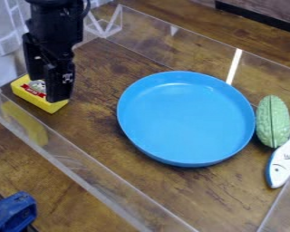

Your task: Put the yellow brick in the blue tray

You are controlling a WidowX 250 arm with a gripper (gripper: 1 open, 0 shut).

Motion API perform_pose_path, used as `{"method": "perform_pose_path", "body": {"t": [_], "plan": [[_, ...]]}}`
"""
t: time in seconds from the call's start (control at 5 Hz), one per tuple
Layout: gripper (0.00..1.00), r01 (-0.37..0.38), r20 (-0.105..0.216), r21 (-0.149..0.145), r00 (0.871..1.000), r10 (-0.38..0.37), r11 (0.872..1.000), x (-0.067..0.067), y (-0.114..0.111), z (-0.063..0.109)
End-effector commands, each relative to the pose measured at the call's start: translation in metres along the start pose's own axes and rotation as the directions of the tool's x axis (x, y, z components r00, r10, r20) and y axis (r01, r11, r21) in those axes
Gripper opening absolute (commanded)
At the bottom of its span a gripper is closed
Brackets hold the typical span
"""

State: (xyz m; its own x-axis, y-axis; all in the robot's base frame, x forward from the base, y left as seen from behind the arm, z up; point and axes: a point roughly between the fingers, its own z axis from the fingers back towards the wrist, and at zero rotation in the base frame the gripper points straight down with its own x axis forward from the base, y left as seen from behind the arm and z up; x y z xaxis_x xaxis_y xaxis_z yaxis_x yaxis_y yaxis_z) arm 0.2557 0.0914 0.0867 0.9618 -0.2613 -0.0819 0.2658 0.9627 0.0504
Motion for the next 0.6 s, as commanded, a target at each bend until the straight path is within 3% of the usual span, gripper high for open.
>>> {"method": "perform_pose_path", "body": {"t": [0.0, 0.4], "plan": [[1.00, -0.015, 0.046, 0.039, 0.999, 0.013, 0.999, -0.002, 0.012, 0.011], [1.00, -0.006, 0.050, 0.052, 0.999, 0.004, 0.999, 0.000, 0.022, -0.001]]}}
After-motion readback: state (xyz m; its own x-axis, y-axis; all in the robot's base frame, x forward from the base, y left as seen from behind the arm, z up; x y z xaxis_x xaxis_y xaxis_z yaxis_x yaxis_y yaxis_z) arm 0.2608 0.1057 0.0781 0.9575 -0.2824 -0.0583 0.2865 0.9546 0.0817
